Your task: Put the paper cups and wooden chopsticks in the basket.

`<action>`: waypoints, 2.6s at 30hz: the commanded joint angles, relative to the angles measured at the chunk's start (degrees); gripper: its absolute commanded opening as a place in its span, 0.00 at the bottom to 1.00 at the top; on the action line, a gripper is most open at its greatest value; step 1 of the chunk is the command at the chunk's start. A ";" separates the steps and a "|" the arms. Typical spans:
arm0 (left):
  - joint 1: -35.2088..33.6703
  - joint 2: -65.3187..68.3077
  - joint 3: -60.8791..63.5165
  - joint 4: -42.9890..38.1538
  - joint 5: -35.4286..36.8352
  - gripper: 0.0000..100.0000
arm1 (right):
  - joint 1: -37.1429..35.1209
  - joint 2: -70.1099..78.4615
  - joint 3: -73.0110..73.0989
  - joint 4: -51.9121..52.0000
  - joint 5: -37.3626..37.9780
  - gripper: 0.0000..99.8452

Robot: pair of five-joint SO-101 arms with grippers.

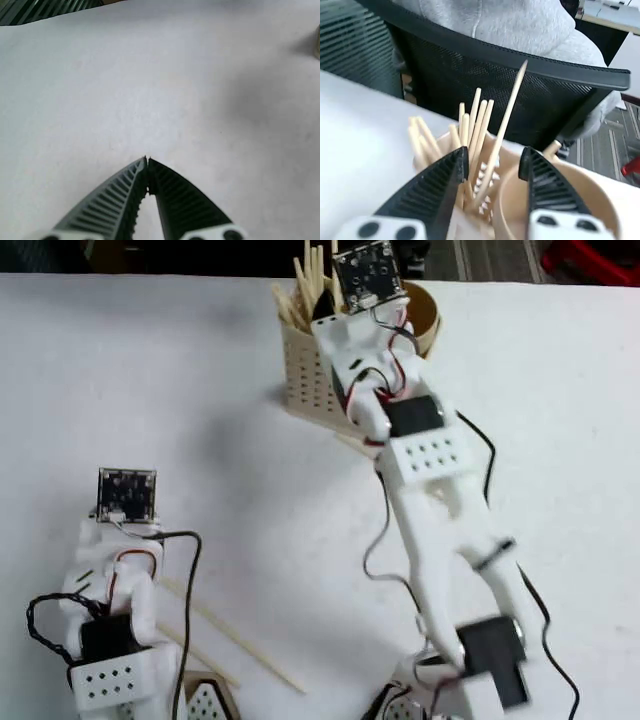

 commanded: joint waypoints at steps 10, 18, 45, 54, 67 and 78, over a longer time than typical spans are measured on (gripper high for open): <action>-0.57 -0.75 -0.18 0.09 -0.62 0.02 | 3.38 -17.54 -0.18 40.92 18.11 0.17; -0.57 -0.75 -0.18 0.09 -0.62 0.02 | 10.86 -17.63 -0.18 44.79 18.73 0.17; -0.57 -0.75 -0.18 0.09 -0.62 0.02 | 26.77 20.26 -2.81 25.10 28.04 0.17; -0.57 -0.75 -0.18 0.18 -0.62 0.02 | 25.71 39.87 -19.87 24.13 27.60 0.17; -0.57 -0.75 -0.18 0.18 -0.62 0.02 | 26.07 43.38 -27.16 33.19 20.48 0.17; -0.57 -0.75 -0.18 0.18 -0.62 0.02 | 25.89 35.82 -26.90 38.46 19.87 0.17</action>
